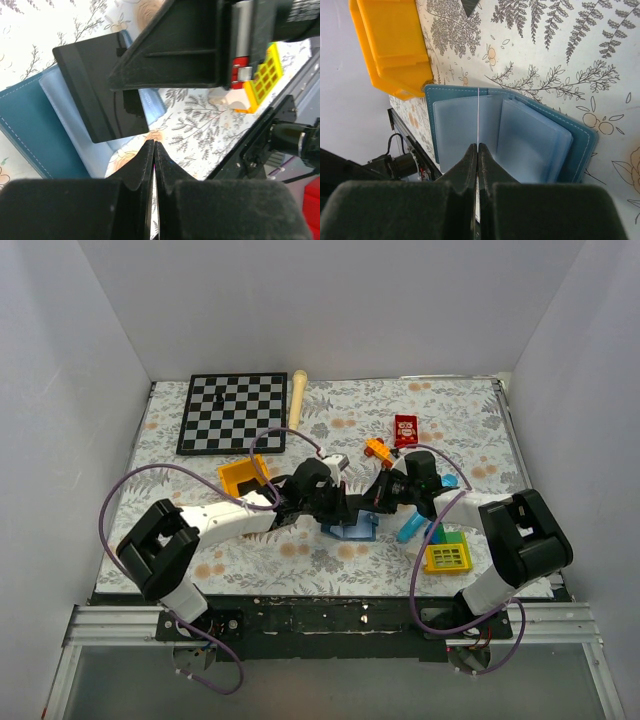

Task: Put the credit cards into the card holder
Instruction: Insert the credit card into the card holder.

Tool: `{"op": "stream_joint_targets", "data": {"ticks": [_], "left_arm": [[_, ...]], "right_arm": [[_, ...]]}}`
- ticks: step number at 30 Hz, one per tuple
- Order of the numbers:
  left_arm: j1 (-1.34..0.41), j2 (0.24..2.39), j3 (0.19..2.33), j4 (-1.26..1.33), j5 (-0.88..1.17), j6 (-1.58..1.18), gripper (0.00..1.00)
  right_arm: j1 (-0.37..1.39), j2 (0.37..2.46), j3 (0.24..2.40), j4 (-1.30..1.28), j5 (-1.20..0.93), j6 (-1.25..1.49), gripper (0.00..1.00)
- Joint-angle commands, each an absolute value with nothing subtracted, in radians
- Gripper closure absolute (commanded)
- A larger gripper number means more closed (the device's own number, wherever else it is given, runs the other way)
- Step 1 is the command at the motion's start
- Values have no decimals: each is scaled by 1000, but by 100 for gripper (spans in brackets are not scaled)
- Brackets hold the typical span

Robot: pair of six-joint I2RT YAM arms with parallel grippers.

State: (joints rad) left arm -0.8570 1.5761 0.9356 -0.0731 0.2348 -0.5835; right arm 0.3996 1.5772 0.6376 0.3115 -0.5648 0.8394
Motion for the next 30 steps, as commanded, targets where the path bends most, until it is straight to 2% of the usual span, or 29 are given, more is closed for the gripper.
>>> {"op": "stream_joint_targets", "data": {"ticks": [1, 15, 30], "left_arm": [[-862, 1604, 919, -45, 198, -586, 100], [-862, 1660, 924, -118, -29, -618, 100], [-781, 1655, 853, -115, -90, -638, 100]], "right_arm": [[402, 1588, 653, 321, -564, 827, 99], [400, 1554, 623, 275, -557, 792, 99], [397, 1594, 606, 311, -580, 798, 99]]}}
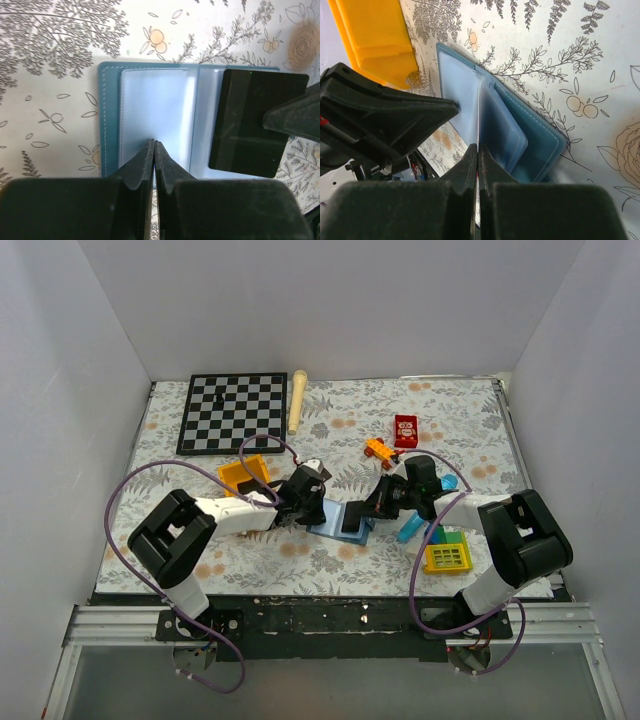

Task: Put the credit cards into the card holder
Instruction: Insert the credit card into the card holder.

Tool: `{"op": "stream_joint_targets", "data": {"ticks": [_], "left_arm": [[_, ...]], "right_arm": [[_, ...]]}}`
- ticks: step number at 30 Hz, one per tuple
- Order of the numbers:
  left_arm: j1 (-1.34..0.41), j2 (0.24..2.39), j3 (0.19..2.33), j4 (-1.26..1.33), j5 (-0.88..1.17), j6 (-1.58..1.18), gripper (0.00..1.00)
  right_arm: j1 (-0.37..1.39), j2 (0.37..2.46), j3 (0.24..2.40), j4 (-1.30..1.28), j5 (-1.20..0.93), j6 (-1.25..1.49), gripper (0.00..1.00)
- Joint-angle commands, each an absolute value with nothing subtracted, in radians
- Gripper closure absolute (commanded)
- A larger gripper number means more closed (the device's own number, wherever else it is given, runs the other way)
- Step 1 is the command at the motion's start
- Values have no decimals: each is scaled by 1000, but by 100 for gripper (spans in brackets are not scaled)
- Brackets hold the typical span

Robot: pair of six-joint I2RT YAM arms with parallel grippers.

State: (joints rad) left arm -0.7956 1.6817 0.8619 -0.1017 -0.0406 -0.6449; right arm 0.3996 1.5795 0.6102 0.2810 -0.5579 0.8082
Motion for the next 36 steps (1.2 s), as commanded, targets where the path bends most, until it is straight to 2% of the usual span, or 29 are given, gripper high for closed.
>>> {"op": "stream_joint_targets", "data": {"ticks": [1, 16, 18, 27, 36], "left_arm": [[-781, 1655, 851, -117, -92, -637, 100], [-778, 1552, 830, -112, -120, -626, 100], [-773, 1545, 827, -109, -127, -624, 97], [-759, 1595, 819, -101, -112, -618, 94], [-759, 1658, 805, -94, -94, -621, 94]], "right_arm": [[397, 1601, 609, 313, -583, 799, 99], [397, 1635, 606, 328, -592, 796, 99], [397, 1637, 604, 328, -592, 796, 99], [397, 1637, 603, 328, -598, 796, 99], [397, 1663, 627, 371, -626, 834, 99]]}}
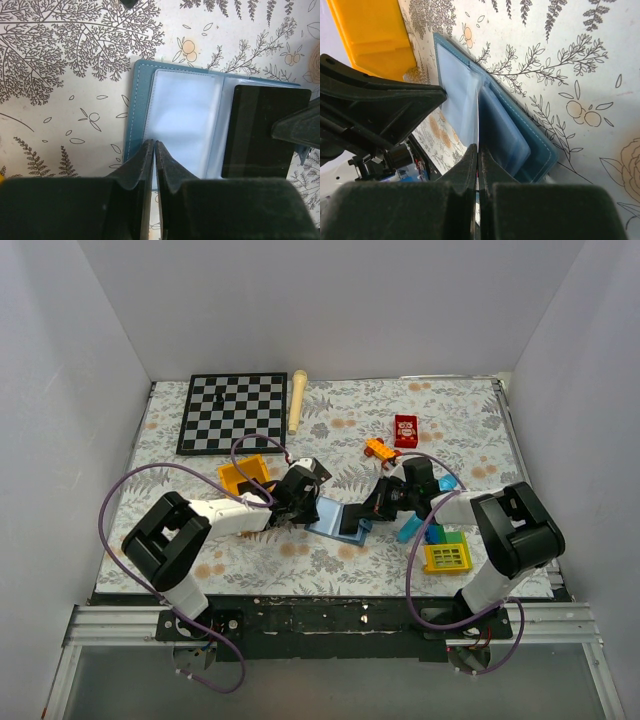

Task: Put the credit cards into the card holder
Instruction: Insert the credit card into the card holder.

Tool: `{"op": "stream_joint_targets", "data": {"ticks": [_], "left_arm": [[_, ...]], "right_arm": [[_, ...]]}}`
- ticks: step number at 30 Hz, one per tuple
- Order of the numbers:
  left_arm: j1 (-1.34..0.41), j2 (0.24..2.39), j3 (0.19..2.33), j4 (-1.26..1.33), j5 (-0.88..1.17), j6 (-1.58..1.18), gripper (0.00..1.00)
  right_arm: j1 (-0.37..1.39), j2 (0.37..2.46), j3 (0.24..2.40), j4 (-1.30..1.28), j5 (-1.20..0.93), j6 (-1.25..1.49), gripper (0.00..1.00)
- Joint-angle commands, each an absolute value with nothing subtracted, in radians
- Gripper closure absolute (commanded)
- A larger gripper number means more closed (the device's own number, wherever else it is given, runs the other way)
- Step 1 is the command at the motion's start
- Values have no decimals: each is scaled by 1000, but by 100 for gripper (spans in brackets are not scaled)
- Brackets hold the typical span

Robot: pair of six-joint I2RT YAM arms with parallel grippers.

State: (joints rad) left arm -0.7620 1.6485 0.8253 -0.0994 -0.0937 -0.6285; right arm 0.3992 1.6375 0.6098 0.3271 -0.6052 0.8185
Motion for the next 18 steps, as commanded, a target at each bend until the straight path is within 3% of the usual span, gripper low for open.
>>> {"op": "stream_joint_targets", "data": {"ticks": [1, 18], "left_arm": [[-759, 1661, 802, -91, -91, -623, 94], [-759, 1671, 792, -80, -78, -620, 96]], "right_arm": [[397, 1670, 630, 379, -629, 839, 99], [408, 1758, 655, 471, -670, 911, 99]]}}
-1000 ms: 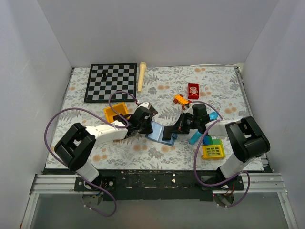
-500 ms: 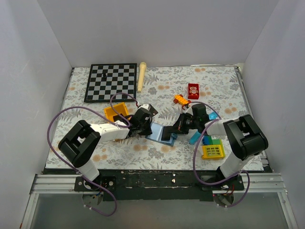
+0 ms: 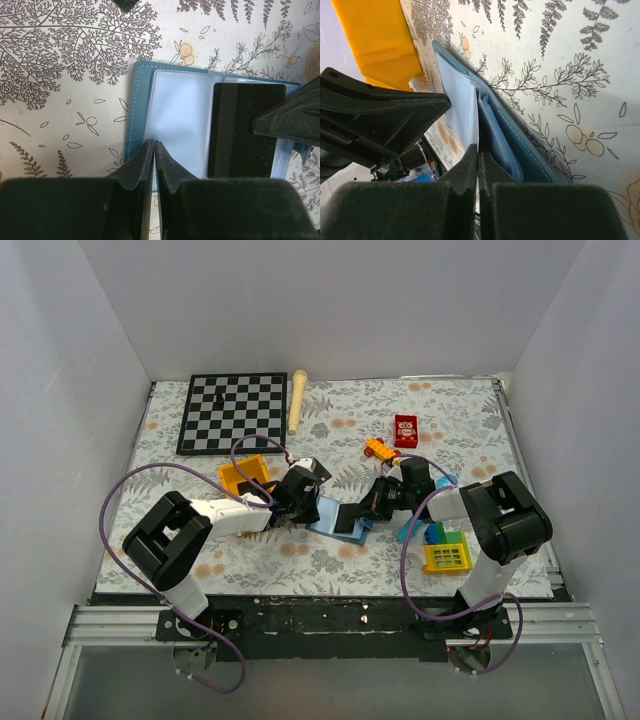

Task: Put the credit cards into the card holder
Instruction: Insert the credit card into the card holder.

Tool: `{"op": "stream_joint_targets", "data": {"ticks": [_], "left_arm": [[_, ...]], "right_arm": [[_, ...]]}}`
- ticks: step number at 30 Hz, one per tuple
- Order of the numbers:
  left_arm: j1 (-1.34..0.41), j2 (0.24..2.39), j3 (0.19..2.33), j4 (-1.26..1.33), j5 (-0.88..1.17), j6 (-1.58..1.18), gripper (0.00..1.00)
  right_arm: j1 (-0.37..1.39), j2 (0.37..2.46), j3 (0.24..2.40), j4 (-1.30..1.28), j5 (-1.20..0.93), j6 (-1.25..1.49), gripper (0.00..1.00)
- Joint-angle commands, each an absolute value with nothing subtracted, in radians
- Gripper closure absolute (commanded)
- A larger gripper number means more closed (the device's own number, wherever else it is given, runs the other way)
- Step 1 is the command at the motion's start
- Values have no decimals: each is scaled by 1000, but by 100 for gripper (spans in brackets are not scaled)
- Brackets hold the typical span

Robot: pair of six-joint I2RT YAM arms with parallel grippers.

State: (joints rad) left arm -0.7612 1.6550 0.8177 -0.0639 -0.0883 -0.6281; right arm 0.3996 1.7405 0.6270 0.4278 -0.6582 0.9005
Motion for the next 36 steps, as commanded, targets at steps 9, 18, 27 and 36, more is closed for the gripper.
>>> {"op": "stream_joint_targets", "data": {"ticks": [9, 18, 27, 36], "left_arm": [[-759, 1671, 792, -77, -72, -623, 96], [-759, 1671, 787, -72, -63, -627, 96], [-759, 1671, 785, -71, -55, -626, 96], [-759, 1674, 784, -66, -44, -627, 96]], "right_arm": [[426, 1775, 660, 482, -675, 908, 99], [446, 1796, 669, 503, -664, 920, 99], [449, 1793, 681, 479, -600, 891, 99], [485, 1790, 655, 511, -509, 899, 99]]}}
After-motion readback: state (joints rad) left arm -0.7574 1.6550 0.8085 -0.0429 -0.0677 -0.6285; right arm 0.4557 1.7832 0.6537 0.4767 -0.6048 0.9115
